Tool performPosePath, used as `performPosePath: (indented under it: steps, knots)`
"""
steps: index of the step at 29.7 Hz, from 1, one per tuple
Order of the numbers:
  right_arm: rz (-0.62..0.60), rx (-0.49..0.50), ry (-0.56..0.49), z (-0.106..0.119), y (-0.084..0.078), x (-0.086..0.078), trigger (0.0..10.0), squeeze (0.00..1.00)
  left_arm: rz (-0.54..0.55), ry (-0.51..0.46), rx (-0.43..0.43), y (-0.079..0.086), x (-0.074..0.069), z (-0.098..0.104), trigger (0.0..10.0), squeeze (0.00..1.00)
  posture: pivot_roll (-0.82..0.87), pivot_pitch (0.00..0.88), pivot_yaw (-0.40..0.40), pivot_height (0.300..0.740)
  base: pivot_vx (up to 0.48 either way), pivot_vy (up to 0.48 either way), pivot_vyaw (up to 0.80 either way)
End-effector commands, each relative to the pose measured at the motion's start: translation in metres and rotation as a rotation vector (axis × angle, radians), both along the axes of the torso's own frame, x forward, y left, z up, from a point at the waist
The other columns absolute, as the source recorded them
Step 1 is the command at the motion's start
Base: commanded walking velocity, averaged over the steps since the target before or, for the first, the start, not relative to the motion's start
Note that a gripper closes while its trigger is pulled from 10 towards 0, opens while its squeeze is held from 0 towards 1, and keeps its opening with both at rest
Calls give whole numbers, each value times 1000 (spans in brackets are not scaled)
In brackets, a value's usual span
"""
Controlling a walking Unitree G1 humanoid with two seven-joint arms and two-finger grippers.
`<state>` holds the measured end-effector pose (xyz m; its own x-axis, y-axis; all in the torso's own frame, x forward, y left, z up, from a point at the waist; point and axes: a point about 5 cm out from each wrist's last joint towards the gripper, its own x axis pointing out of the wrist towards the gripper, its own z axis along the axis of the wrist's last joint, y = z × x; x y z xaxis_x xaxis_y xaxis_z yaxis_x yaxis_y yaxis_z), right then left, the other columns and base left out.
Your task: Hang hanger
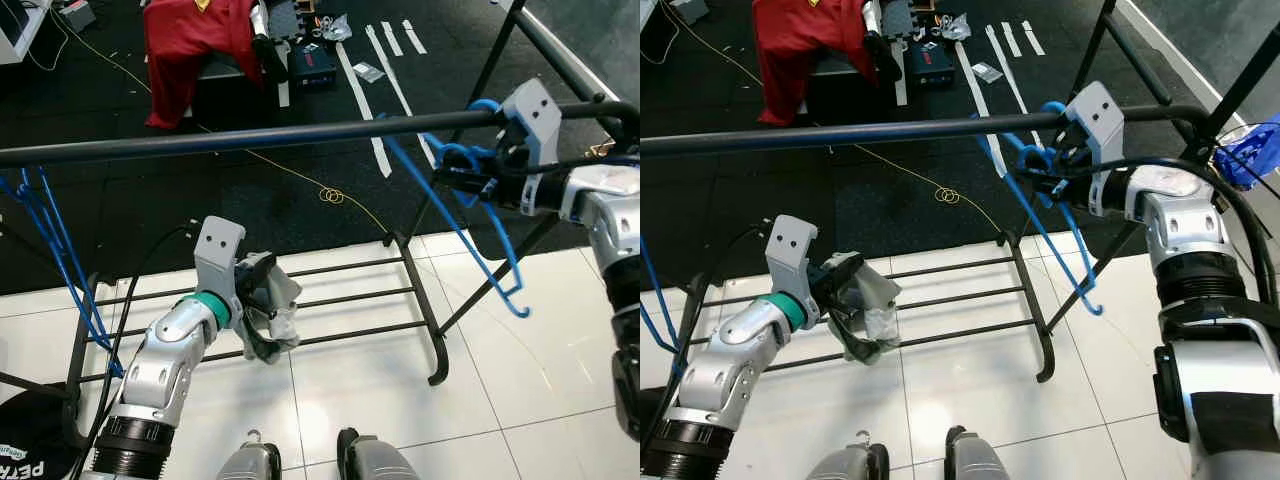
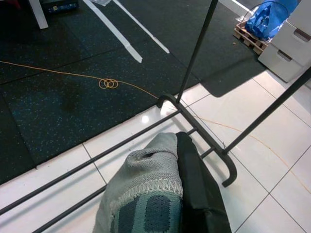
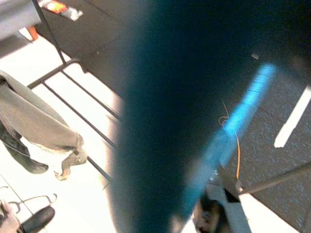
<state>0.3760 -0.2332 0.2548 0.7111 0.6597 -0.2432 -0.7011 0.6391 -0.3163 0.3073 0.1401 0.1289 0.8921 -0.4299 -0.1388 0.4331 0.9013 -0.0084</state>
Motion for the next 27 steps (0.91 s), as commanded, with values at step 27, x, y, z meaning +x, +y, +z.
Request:
performPosePath:
  steps: [27]
  knots:
    - [282, 210, -158, 16, 32, -36, 0, 0, -9, 15, 21, 0, -4, -4, 10000, 0, -69, 141, 41, 740, 0, 0, 0]
